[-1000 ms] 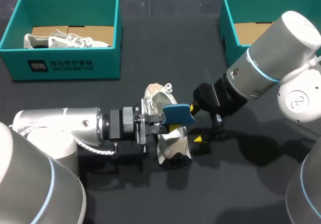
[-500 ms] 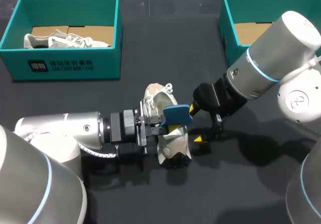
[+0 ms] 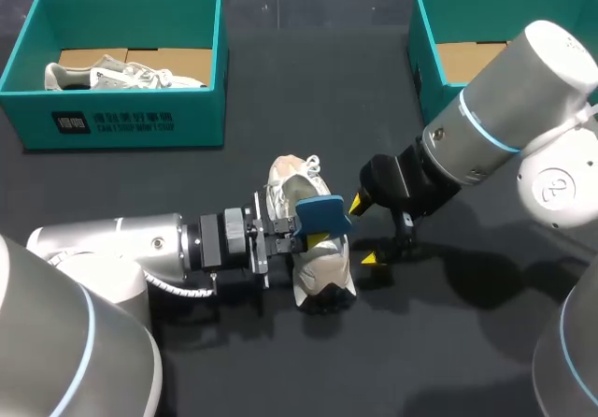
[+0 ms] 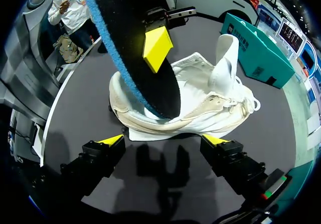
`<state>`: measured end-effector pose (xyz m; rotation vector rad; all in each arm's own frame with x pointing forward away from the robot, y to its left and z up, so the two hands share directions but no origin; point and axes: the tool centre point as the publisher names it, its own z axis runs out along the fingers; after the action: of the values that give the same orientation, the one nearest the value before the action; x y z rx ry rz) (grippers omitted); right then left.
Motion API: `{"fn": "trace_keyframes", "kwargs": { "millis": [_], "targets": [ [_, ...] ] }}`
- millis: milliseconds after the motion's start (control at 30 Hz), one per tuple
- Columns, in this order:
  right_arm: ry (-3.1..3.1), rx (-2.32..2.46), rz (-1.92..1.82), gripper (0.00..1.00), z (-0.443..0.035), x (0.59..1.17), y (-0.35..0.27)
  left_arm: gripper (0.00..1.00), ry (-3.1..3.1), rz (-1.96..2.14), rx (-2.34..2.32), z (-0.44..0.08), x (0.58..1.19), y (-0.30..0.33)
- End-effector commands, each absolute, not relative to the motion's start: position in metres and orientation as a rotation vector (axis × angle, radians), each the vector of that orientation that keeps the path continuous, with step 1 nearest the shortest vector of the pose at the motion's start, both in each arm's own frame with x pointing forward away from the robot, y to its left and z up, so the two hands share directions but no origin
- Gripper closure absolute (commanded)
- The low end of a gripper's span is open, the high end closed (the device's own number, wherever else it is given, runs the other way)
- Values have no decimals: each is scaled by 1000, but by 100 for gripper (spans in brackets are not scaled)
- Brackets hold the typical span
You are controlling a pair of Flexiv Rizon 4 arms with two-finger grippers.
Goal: Take the shoe out of the shoebox, open the shoe tongue, remove and reinsert the insole, then place the shoe into the shoebox
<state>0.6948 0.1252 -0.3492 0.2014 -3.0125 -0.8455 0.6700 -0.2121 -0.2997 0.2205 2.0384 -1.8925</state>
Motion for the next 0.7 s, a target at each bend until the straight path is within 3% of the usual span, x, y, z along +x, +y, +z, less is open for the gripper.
{"fn": "trace_keyframes", "kwargs": {
  "millis": [33,700],
  "targets": [
    [-3014,200,-843,0,-350,694,126,100,2024,-1892,234,-309,675,-208],
    [-3014,200,-843,0,-350,694,126,100,2043,-1734,288,-344,697,-202]
  ]
}}
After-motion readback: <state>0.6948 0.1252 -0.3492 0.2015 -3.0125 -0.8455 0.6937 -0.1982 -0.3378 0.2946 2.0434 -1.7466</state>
